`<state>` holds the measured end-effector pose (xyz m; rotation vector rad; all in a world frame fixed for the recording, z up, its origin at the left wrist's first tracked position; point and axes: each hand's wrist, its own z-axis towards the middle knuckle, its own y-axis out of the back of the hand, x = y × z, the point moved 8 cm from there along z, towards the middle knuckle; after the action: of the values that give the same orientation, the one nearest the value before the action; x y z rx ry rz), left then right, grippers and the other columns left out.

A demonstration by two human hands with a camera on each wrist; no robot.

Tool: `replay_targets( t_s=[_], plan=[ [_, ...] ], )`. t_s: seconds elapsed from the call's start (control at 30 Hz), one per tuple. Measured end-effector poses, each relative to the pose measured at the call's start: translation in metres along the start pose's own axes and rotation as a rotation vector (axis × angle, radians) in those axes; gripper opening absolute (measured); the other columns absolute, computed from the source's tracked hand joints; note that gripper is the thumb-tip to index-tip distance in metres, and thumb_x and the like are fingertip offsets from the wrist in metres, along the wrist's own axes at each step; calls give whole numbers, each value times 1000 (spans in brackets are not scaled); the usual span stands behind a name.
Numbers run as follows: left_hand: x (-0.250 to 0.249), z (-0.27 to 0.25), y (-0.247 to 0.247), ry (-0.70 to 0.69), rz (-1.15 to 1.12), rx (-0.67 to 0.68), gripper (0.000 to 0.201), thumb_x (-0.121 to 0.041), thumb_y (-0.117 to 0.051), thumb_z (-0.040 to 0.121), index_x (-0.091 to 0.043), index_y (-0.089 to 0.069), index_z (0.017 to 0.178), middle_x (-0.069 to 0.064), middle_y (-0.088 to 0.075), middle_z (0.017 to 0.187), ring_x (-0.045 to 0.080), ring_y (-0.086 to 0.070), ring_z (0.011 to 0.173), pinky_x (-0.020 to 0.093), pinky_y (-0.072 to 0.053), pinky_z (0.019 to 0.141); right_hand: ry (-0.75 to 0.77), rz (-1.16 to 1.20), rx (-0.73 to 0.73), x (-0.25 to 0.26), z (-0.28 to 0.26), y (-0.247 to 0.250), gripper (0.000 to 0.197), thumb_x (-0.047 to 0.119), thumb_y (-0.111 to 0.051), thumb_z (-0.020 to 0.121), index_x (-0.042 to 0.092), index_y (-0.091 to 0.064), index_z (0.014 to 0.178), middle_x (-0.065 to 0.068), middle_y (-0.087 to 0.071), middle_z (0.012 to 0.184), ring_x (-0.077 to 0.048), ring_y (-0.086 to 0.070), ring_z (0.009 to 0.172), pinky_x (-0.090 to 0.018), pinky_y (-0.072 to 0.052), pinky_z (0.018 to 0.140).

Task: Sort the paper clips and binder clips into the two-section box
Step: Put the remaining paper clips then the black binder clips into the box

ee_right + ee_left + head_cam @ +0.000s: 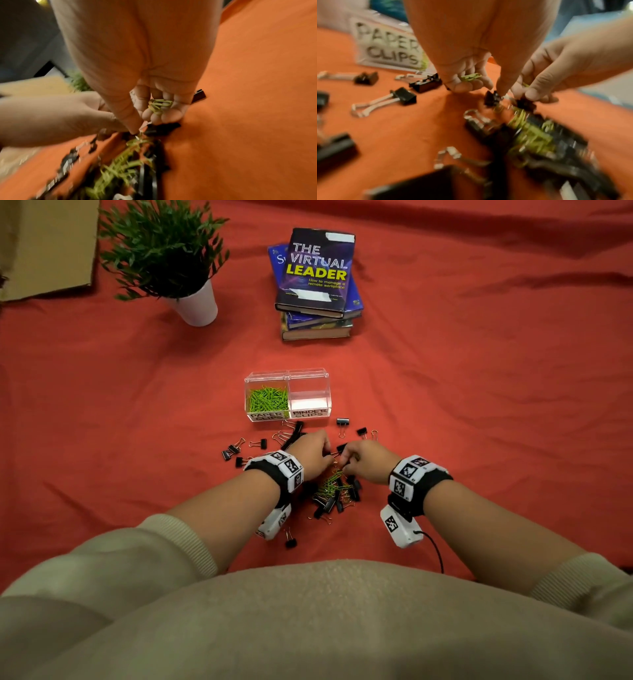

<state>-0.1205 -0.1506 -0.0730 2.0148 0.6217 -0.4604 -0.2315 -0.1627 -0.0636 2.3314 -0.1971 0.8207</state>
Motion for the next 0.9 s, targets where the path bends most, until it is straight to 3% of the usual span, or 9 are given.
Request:
replay_targets(
  t_s=[0.07, 0.17, 0.27, 0.4, 0.63, 0.8, 0.9],
  plan=[
    [1, 1, 2, -24, 89, -21, 12, -20, -58, 89, -13, -52, 96, 5, -60, 91, 23, -55, 87, 31, -41, 73, 30, -135, -25, -1, 0, 0, 12, 3, -57, 85, 10, -63, 93, 13, -47, 65, 1, -43, 58, -14, -32, 53],
    [11, 1, 14, 17, 80, -59, 7, -11, -50, 89, -11, -51, 96, 8, -61, 95, 26, -57, 87, 31, -41, 73, 40, -161, -124, -5, 0, 11, 18, 2, -51, 86, 7, -63, 97, 15, -43, 69, 2, -40, 60, -16, -30, 54],
    [16, -1, 25, 38, 79, -85, 8, -9, -47, 87, -14, -49, 93, 5, -58, 90, 25, -56, 84, 30, -40, 70, 72, -197, -154, -2, -1, 16, 14, 9, -54, 86, 11, -65, 95, 12, -49, 77, -8, -50, 71, -21, -37, 67],
    [3, -4, 16, -27, 137, -89, 7, -14, -52, 84, -12, -56, 90, 6, -61, 94, 24, -57, 86, 31, -44, 73, 167, -336, -85, 14, 1, -4, 19, 21, -59, 86, 10, -63, 101, -7, -59, 103, -23, -57, 94, -30, -45, 77],
    [-9, -5, -6, -86, 318, -66, 21, -20, -57, 90, -5, -55, 105, 15, -59, 112, 32, -56, 105, 38, -46, 83, 114, -509, -39, 12, 3, -23, 23, 13, -53, 87, 3, -55, 107, -15, -55, 111, -31, -56, 101, -38, -46, 78],
    [-5, -6, -9, -69, 338, -21, 17, -13, -52, 90, -4, -57, 104, 16, -59, 111, 33, -58, 103, 39, -48, 83, 117, -408, -29, 7, 2, -21, 15, 12, -51, 88, 2, -55, 98, -15, -54, 103, -30, -54, 94, -38, -46, 81],
    [1, -6, -9, -29, 287, 19, 21, -19, -53, 89, -5, -57, 104, 15, -61, 109, 34, -59, 101, 40, -50, 86, 62, -196, -92, 4, -1, -3, 5, 12, -53, 87, 11, -53, 82, -6, -56, 81, -21, -54, 74, -29, -43, 65]
  ],
)
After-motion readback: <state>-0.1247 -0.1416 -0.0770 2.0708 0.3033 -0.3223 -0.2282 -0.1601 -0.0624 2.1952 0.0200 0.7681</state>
